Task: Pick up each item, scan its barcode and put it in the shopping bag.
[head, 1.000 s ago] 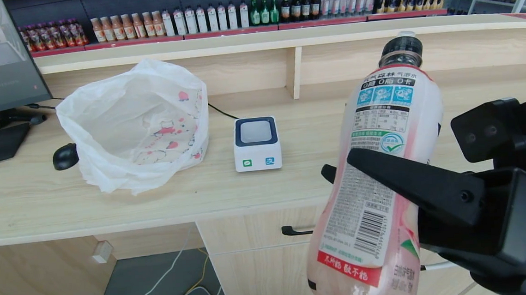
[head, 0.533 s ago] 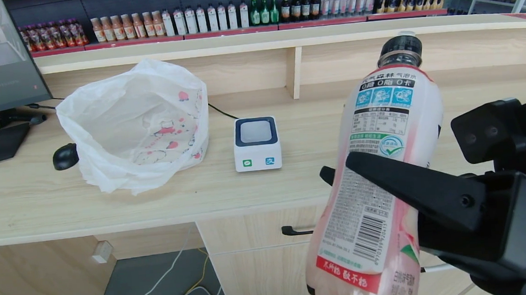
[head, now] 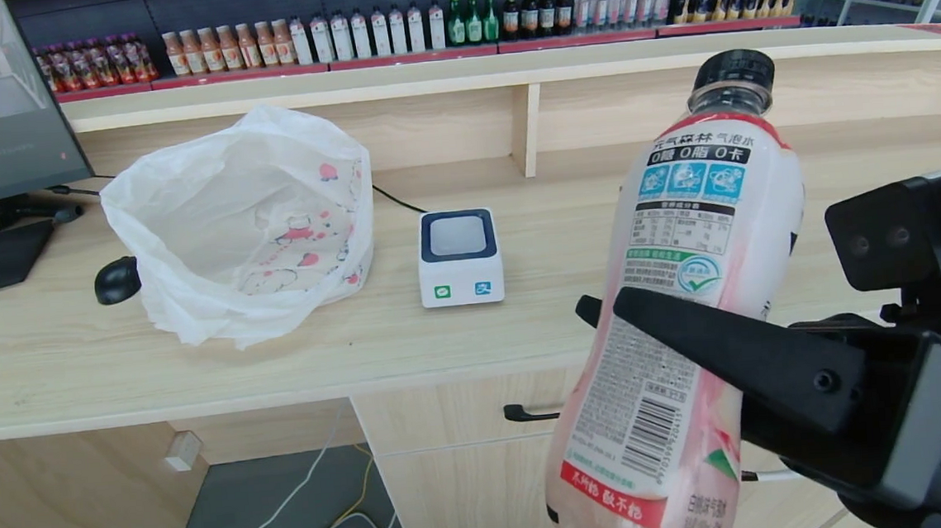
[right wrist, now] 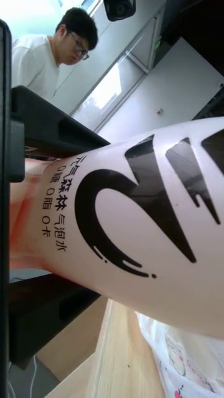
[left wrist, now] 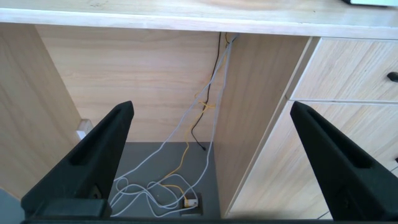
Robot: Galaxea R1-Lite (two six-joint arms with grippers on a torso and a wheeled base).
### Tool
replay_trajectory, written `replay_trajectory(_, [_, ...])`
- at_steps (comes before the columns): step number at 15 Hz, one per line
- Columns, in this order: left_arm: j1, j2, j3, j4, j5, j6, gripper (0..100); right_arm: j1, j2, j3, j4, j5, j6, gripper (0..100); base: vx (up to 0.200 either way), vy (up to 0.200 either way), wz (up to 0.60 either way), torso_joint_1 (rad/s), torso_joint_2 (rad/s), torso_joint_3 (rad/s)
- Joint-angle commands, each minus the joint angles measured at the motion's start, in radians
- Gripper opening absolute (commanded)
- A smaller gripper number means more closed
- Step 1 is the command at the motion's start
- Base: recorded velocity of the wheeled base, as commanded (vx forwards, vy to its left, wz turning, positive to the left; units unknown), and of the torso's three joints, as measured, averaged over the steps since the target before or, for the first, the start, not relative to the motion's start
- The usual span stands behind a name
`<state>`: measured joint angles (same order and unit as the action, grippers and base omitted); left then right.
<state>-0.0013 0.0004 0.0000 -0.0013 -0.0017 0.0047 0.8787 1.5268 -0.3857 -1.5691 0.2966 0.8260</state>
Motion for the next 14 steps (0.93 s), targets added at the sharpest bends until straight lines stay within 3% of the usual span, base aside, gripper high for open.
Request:
replay_trajectory(1, [0.000,0.000,0.000,0.000,0.000,0.000,100,0.000,0.001,0.002,-0.002,-0.001,-0.021,0,0.000,0.000,0.00,0.000,0.00,0.000])
replay_trajectory(6, [0.000,0.000,0.000,0.000,0.000,0.000,100,-0.061,0.001,0.036,-0.002,-0.010,-0.223,0,0.000,0.000,0.00,0.000,0.00,0.000])
replay_trajectory(10, [0.000,0.000,0.000,0.000,0.000,0.000,100,-0.162,-0.005,0.074,-0.002,-0.016,-0.510,0,0.000,0.000,0.00,0.000,0.00,0.000])
replay_trajectory(14, [0.000,0.000,0.000,0.001,0.000,0.009,100,-0.211,0.006,0.128,-0.002,-0.294,-0.731,0,0.000,0.000,0.00,0.000,0.00,0.000])
